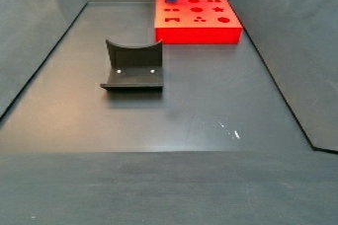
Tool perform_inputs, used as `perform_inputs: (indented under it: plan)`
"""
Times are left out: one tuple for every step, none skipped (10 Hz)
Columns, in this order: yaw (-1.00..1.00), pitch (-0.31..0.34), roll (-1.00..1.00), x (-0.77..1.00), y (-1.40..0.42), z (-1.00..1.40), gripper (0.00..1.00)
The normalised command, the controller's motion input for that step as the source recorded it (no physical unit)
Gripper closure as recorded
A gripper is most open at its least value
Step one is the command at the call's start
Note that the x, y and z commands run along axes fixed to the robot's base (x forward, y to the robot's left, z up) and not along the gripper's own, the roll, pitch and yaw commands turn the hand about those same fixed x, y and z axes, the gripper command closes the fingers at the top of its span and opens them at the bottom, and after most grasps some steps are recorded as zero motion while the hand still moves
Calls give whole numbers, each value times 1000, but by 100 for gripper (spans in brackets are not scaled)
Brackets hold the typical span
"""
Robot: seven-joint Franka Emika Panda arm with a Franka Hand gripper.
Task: Insert the rectangle object.
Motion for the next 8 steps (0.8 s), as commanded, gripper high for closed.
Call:
perform_inputs:
  plan:
    - [94, -24, 0, 0, 280, -1000, 100]
    - [77, -16, 6, 0, 274, -1000, 100]
    - [100, -10, 0, 71, 314, -1000, 100]
    - [100, -3, 0, 229, 331, -1000, 100]
    - [51, -10, -23, 234, 234, -1000, 100]
    - [-71, 6, -80, 51, 146, 0, 100]
    - [0, 0, 7, 0, 0, 0, 100]
    - [0, 0, 0, 0, 0, 0, 100]
